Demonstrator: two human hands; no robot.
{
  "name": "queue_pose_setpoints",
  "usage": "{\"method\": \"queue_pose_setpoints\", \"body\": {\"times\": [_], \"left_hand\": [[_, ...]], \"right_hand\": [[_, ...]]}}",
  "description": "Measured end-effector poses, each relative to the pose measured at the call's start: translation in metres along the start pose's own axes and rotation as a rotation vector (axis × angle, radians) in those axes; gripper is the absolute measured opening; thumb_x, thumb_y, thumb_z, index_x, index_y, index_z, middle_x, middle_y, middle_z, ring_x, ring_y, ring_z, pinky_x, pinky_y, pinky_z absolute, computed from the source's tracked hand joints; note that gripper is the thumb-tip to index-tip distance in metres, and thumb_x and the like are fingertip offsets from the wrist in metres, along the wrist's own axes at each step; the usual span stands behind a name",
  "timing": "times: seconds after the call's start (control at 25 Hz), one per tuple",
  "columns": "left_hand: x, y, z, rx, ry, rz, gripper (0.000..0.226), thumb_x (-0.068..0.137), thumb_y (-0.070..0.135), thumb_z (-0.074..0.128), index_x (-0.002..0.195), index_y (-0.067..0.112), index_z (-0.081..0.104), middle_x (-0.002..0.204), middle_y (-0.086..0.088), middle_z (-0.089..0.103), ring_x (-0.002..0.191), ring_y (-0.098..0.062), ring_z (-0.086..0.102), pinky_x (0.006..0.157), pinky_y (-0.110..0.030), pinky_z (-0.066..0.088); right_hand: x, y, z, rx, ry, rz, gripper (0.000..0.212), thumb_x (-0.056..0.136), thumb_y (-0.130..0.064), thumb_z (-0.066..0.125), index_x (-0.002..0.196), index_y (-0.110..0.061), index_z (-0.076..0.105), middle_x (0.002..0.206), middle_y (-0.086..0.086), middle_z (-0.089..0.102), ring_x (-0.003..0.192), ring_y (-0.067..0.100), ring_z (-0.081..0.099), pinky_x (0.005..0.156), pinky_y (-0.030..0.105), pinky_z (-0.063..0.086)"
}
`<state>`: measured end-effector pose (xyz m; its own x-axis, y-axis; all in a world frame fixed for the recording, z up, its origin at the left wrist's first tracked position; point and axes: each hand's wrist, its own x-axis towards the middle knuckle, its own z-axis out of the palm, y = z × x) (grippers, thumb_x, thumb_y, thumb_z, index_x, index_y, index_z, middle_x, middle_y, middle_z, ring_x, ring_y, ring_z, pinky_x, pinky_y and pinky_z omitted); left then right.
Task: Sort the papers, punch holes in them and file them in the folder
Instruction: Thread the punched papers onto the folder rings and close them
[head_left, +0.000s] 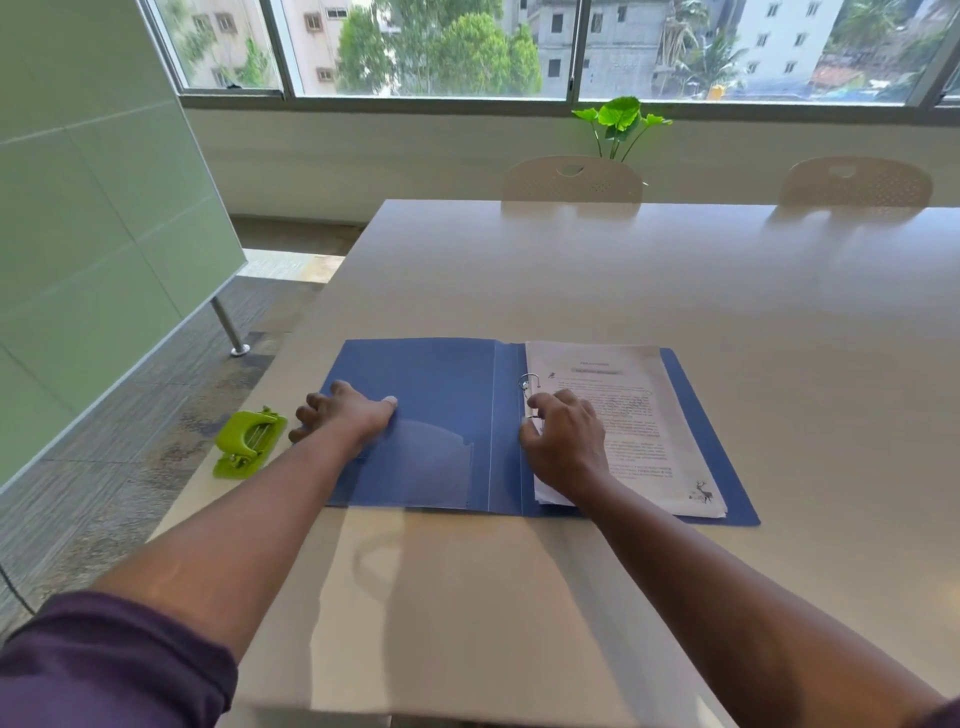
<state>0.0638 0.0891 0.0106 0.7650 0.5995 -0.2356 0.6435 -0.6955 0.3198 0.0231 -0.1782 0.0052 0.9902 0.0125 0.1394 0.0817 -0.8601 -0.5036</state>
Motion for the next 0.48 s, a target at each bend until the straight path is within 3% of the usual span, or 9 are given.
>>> {"method": "queue_pose_setpoints", "body": {"times": [0.16,0.32,0.48], "left_hand": [[0.004,0.002,-0.008,-0.035,-0.013,-0.021,0.106,0.067,0.069,0.074,0.149,0.015,0.034,0.143,-0.017,0.038,0.13,-0.038,0.034,0.106,-0.049,0.038],[0.019,0.004,-0.023,-0.145,-0.074,-0.093,0.109,0.058,0.057,0.09,0.143,0.011,0.04,0.142,-0.02,0.04,0.127,-0.038,0.042,0.103,-0.042,0.043],[0.054,0.002,-0.039,-0.247,-0.073,-0.048,0.076,0.052,0.037,0.082,0.117,0.005,0.062,0.108,-0.015,0.064,0.104,-0.035,0.06,0.094,-0.039,0.053]], "right_hand": [[0.002,0.005,0.018,0.024,-0.015,-0.015,0.02,0.096,-0.02,0.056,0.109,-0.01,0.068,0.117,0.011,0.062,0.108,0.036,0.057,0.09,0.04,0.043],[0.001,0.009,0.027,0.032,0.012,-0.046,0.026,0.098,-0.019,0.056,0.119,-0.009,0.068,0.12,0.013,0.061,0.107,0.037,0.056,0.093,0.042,0.043],[0.003,0.012,0.028,0.032,0.017,-0.07,0.028,0.099,-0.019,0.055,0.122,-0.01,0.067,0.121,0.012,0.061,0.107,0.035,0.056,0.095,0.042,0.044]]}}
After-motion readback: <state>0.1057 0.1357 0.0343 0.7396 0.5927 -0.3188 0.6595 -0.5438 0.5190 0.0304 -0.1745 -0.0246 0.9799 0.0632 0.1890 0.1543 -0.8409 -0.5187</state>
